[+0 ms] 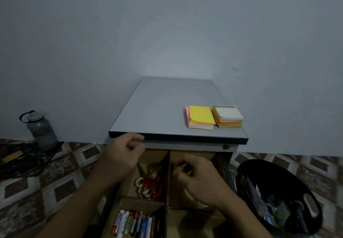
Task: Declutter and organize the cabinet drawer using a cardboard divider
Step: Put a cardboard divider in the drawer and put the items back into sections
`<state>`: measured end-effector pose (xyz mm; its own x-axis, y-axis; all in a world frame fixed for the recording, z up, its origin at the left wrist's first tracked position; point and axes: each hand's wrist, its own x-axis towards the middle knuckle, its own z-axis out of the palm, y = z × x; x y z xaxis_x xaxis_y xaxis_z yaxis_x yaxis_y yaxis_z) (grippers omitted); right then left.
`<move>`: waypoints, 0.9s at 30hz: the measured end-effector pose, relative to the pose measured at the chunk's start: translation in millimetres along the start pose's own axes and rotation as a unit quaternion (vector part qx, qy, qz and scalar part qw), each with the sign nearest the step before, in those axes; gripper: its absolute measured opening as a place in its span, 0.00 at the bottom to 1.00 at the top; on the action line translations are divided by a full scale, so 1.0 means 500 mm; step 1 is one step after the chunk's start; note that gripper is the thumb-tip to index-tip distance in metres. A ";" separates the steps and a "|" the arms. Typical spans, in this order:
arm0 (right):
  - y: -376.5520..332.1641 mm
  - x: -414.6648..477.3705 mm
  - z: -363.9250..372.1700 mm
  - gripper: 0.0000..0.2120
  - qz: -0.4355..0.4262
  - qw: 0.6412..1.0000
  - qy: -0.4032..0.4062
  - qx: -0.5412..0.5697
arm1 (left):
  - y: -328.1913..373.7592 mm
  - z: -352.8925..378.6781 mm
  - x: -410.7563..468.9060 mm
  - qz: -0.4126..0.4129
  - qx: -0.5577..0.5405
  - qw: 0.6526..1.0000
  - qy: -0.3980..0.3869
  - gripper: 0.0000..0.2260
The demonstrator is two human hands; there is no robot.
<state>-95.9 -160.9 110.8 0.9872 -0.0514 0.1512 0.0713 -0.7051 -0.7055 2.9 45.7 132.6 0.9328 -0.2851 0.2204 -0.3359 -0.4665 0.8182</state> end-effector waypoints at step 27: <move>0.154 0.197 -0.335 0.19 0.312 0.917 0.145 0.204 | 0.222 0.248 0.293 -0.095 0.113 0.985 -0.089 0.24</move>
<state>-17.1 -338.7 187.4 0.7790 -0.5816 -0.2343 -0.3884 -0.1543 -0.9085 86.0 -151.7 189.8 0.9509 -0.3073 -0.0373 -0.1972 -0.6942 0.6923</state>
